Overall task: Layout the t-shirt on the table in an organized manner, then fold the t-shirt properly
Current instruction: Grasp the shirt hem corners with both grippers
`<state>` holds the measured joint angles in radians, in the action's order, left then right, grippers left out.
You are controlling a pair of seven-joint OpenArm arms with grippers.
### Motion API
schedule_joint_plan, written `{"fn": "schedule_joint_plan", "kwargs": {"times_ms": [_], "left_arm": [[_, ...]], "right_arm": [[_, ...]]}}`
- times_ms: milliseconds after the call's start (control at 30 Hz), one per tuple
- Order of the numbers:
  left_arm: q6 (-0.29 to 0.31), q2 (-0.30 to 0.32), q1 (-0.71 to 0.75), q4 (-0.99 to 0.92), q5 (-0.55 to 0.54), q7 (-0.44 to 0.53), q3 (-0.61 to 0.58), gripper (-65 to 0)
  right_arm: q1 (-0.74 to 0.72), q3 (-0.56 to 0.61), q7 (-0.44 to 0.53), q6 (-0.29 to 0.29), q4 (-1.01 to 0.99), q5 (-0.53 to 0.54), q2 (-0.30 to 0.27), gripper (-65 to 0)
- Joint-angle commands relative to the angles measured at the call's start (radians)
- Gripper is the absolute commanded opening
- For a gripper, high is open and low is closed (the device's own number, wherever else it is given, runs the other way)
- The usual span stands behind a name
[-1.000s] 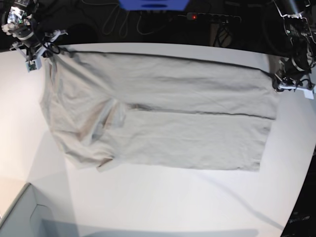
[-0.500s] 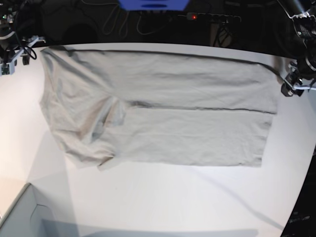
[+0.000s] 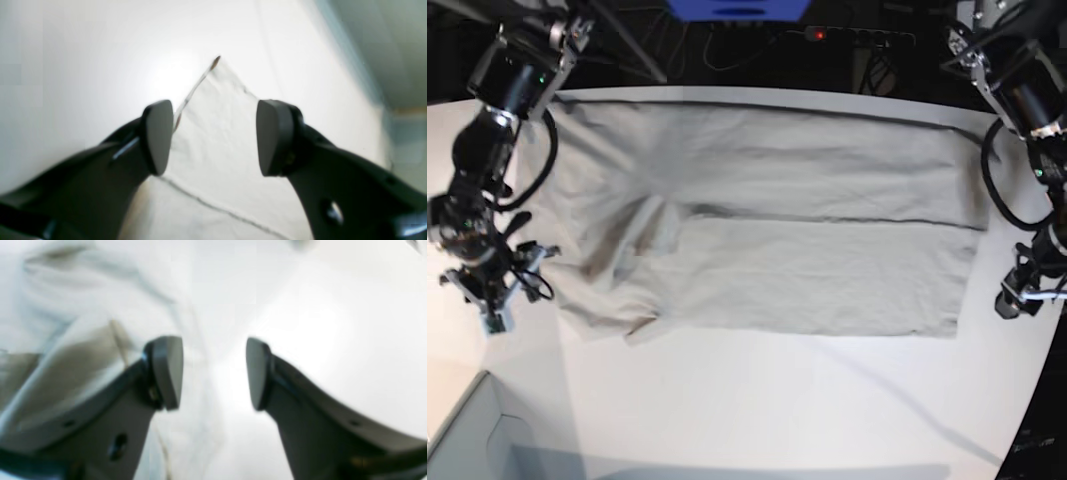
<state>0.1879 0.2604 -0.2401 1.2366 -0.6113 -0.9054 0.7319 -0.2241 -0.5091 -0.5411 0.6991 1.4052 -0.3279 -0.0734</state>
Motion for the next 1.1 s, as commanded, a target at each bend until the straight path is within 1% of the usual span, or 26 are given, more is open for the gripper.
{"fn": "schedule_joint_plan", "kwargs": {"times_ms": [0, 100, 133, 167, 233, 300, 400, 467, 533, 600, 733, 800, 867, 967, 1067], "left_arm": [[0.005, 0.017, -0.029, -0.004, -0.002, 0.044, -0.022, -27.1], [0.005, 0.017, -0.038, -0.048, 0.035, 0.157, -0.113, -27.1], [0.005, 0.018, -0.038, -0.060, 0.041, 0.197, -0.139, -27.0], [0.005, 0.018, -0.038, -0.071, 0.047, 0.239, -0.162, -27.0], [0.005, 0.020, -0.034, -0.085, 0.043, 0.305, -0.193, -27.0], [0.005, 0.021, -0.032, -0.087, 0.044, 0.342, -0.199, -27.0], [0.006, 0.021, -0.032, -0.088, 0.046, 0.354, -0.202, -27.0], [0.006, 0.023, -0.031, -0.088, 0.046, 0.354, -0.202, -27.0], [0.006, 0.024, -0.031, -0.097, 0.046, 0.357, -0.202, -27.0], [0.006, 0.026, -0.031, -0.117, 0.046, 0.355, -0.202, -27.0], [0.006, 0.027, -0.031, -0.123, 0.046, 0.357, -0.202, -27.0], [0.006, 0.027, -0.031, -0.125, 0.046, 0.357, -0.203, -27.0], [0.006, 0.024, -0.031, -0.125, 0.046, 0.357, -0.203, -27.0], [0.006, 0.021, -0.038, -0.156, 0.049, 0.358, -0.203, -27.0], [0.006, 0.020, -0.084, -0.252, 0.103, 0.368, -0.203, -27.0]], "right_arm": [[-0.068, 0.016, 0.020, -0.001, -0.051, -0.017, -0.010, -34.4], [-0.228, 0.023, 0.023, -0.001, -0.281, -0.066, -0.013, -34.3], [-0.275, 0.023, 0.026, -0.001, -0.370, -0.069, -0.019, -34.3], [-0.315, 0.023, 0.042, -0.001, -0.450, -0.069, -0.039, -34.3], [-0.372, 0.023, 0.115, -0.001, -0.591, -0.069, -0.067, -34.3], [-0.392, 0.023, 0.220, -0.001, -0.686, -0.067, -0.095, -34.2], [-0.395, 0.023, 0.378, -0.001, -0.800, -0.066, -0.119, -31.3], [-0.395, 0.030, 0.462, -0.001, -0.863, -0.067, -0.131, -29.8], [-0.395, 0.031, 0.536, -0.072, -0.936, -0.070, -0.138, -29.4], [-0.395, 0.031, 0.603, -0.143, -0.990, -0.070, -0.156, -29.5], [-0.392, 0.027, 0.721, -0.243, -1.042, -0.070, -0.162, -29.5], [-0.389, 0.027, 0.763, -0.287, -1.048, -0.069, -0.174, -29.5], [-0.387, 0.031, 0.772, -0.313, -1.048, -0.070, -0.174, -29.5], [-0.387, 0.031, 0.771, -0.312, -1.078, -0.072, -0.174, -29.5], [-0.390, 0.031, 0.778, -0.310, -1.140, -0.072, -0.179, -29.5]]}}
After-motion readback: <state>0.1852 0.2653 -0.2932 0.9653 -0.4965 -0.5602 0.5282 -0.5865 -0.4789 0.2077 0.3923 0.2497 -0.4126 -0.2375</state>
